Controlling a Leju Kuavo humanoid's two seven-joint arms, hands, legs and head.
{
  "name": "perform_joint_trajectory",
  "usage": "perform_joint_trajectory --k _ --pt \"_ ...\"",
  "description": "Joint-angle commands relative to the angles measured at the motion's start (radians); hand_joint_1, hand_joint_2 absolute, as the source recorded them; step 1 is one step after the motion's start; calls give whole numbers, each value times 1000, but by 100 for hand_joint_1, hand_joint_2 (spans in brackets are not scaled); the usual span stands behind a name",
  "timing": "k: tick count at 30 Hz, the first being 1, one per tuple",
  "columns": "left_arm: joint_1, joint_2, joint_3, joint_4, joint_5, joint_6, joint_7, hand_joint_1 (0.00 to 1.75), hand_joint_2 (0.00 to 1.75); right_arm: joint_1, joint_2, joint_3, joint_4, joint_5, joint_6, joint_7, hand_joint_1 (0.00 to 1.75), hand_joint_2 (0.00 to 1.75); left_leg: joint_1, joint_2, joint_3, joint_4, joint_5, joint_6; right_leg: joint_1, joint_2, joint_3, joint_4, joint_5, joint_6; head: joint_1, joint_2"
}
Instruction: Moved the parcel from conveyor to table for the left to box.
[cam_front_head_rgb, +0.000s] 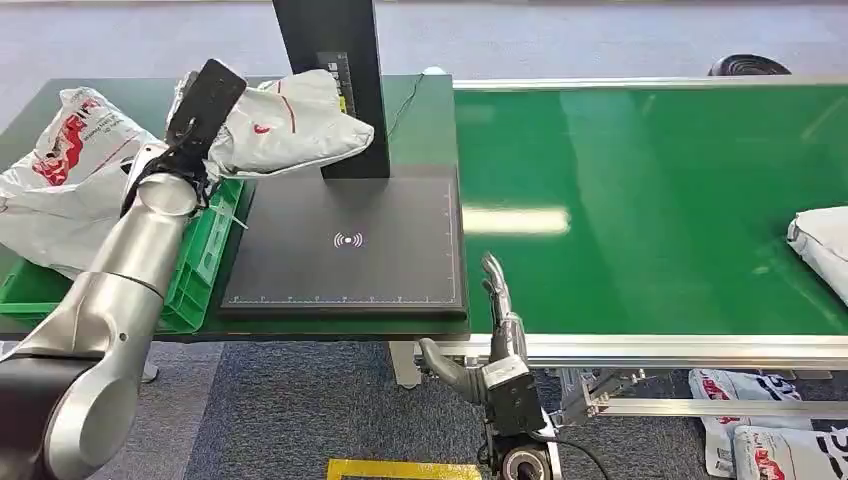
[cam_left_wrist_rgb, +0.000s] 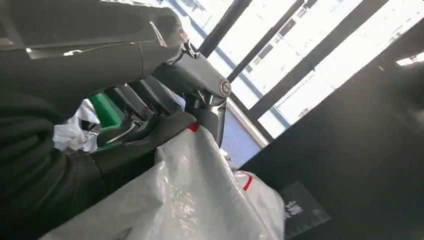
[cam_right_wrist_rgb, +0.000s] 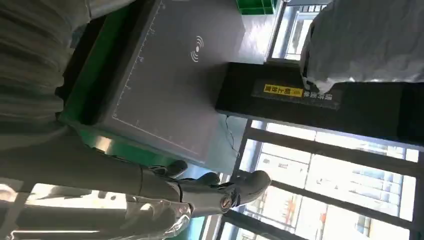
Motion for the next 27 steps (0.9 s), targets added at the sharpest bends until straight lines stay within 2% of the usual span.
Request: perform_joint_trajectory --k 1,6,9,13,16,24,27 --pt "-2 118 -58 43 -47 31 43 175 175 50 -11 -39 -49 11 -13 2 0 175 0 1 2 0 0 0 1 1 1 0 0 -2 0 0" --pt "-46 192 -107 74 -122 61 96 175 175 68 -13 -44 -75 17 -19 6 0 175 1 4 2 0 -1 0 1 3 0 0 0 -3 0 0" --pt "-71 252 -88 90 -114 53 114 175 175 81 -13 -49 -92 21 -18 13 0 175 1 3 0 1 -1 0 2 2 0 1 0 -2 0 0" --pt "-44 339 -59 76 -97 53 98 175 175 88 -14 -49 -90 27 -16 14 0 175 1 5 2 0 -1 0 1 4 0 0 0 -3 0 0" --pt "-19 379 -55 56 -99 57 92 175 175 88 -21 -45 -78 30 -19 13 0 175 1 6 3 -1 -1 0 1 6 0 0 0 -2 0 0" --pt "-41 426 -69 30 -139 76 135 175 175 81 -25 -36 -66 24 -17 16 0 175 1 3 0 0 0 0 2 3 -1 0 0 -2 0 0" --pt "-75 467 -61 21 -156 80 175 175 175 73 -25 -35 -66 25 -17 23 0 175 2 4 0 1 -1 0 2 3 -1 1 0 -3 0 0"
